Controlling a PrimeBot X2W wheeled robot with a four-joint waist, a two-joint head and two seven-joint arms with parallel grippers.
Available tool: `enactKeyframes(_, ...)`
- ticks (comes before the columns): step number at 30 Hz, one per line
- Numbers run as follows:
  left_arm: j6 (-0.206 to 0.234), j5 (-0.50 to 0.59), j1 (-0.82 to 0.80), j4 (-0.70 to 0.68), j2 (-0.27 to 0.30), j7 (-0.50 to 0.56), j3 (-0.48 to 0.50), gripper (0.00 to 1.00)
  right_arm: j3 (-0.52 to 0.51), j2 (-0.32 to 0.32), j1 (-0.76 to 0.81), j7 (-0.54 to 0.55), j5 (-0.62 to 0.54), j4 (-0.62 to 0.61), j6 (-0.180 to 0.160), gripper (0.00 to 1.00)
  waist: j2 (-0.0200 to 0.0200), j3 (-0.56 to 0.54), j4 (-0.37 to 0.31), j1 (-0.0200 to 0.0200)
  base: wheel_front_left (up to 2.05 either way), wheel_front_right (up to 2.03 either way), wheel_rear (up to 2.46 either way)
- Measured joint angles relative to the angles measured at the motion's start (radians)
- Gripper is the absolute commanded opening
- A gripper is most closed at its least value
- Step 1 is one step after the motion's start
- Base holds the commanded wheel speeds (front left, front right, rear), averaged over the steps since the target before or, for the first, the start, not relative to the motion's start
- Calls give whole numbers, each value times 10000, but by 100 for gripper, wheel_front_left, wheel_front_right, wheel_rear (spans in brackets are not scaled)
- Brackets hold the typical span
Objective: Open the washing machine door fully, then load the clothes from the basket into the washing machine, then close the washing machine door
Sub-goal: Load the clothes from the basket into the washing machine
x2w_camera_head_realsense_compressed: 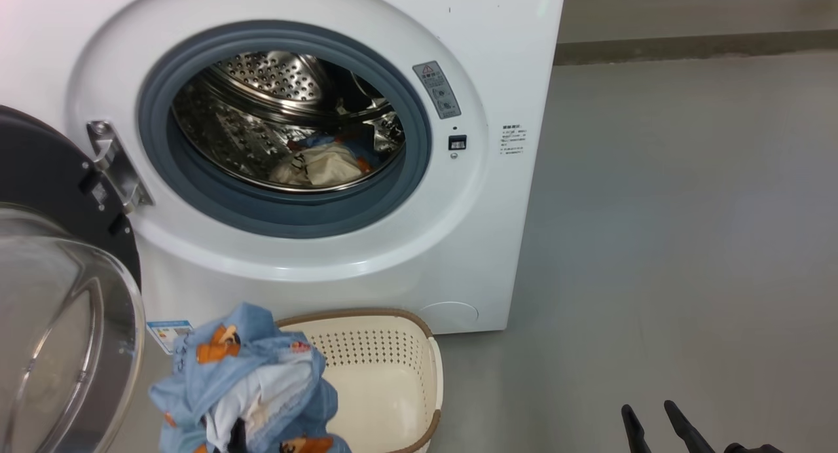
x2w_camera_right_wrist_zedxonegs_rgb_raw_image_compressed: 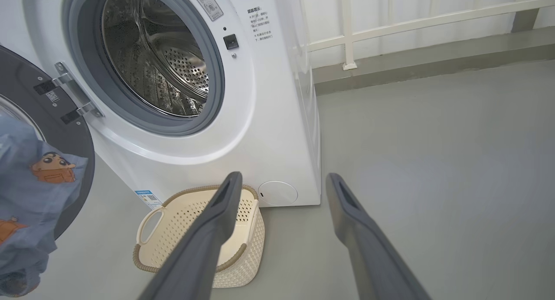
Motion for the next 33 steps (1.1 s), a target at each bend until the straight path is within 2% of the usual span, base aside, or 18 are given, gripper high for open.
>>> enactKeyframes(10, -111, 17, -1435, 380, -8, 0, 58, 0, 324, 38, -515, 0, 2, -58, 0, 100, 0, 659, -453, 0, 0, 0, 0)
enactKeyframes(18, -224, 458, -3670, 1229, 35, -2, 681, 0, 629, 211, -1447, 0, 6, -77, 0, 100, 0, 1623, -894, 0, 0, 0, 0)
enactKeyframes(33, -313, 769, -7574, 3919, 782, -75, 1530, 0, 1143, 447, -2296, 0, 98, 73, 0, 100, 0, 3036, -2149, 0, 0, 0, 0)
